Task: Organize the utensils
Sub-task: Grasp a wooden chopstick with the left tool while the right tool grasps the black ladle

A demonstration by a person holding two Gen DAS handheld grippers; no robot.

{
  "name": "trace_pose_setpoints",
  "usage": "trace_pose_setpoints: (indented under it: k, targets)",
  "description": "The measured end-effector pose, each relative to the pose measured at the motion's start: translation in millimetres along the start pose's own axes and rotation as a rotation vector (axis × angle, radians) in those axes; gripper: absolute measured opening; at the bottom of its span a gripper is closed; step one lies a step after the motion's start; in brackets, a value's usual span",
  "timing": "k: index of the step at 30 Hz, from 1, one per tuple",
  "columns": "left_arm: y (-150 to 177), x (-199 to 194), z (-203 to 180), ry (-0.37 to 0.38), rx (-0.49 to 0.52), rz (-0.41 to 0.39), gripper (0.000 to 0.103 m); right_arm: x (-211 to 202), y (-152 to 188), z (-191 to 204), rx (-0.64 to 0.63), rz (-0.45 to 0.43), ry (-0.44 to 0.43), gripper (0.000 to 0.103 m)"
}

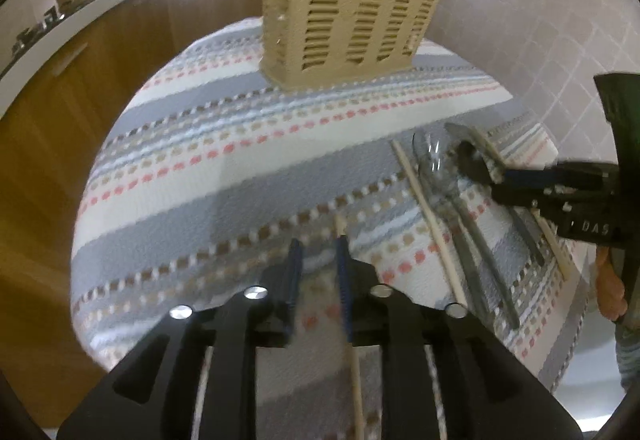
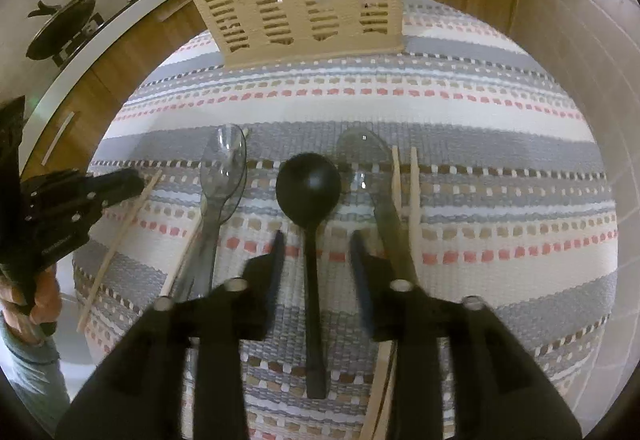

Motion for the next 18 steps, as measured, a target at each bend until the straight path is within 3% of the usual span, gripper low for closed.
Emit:
trace_pose_setpoints:
  k: [4, 11, 16, 17, 18]
  targets:
    - [10, -2, -11, -0.01, 0.013, 0.025, 0.032, 1, -5, 1, -0.034, -0.01, -0.004, 0.05]
    - [12, -1, -13, -0.018, 0.016, 0.026, 0.033, 17, -20, 11, -0.089, 0.035, 0.011, 0.05]
    - [-4, 16, -27, -0.105, 0.086, 0.049, 0.033, 27, -30, 28, -0.152, 0.055, 0.078, 0.05]
    - [-5, 18, -28, -0.126, 0.1, 0.047, 0.029, 28, -31, 29, -0.152, 0.056, 0.079, 0.049]
    - [-6, 19, -28, -0.134, 0.103, 0.043, 0.019, 28, -32, 30, -0.154, 0.053, 0.079, 0.048]
Point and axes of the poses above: each gripper's, at about its wrist camera, not at the fingertips, and x roughly the way its jaws point, z to its left, y to its underside, the point moved 1 cm from there along x, roughly the way its jaws point, and after that the axes turned 7 degrees about y, right-handed, at the moved point
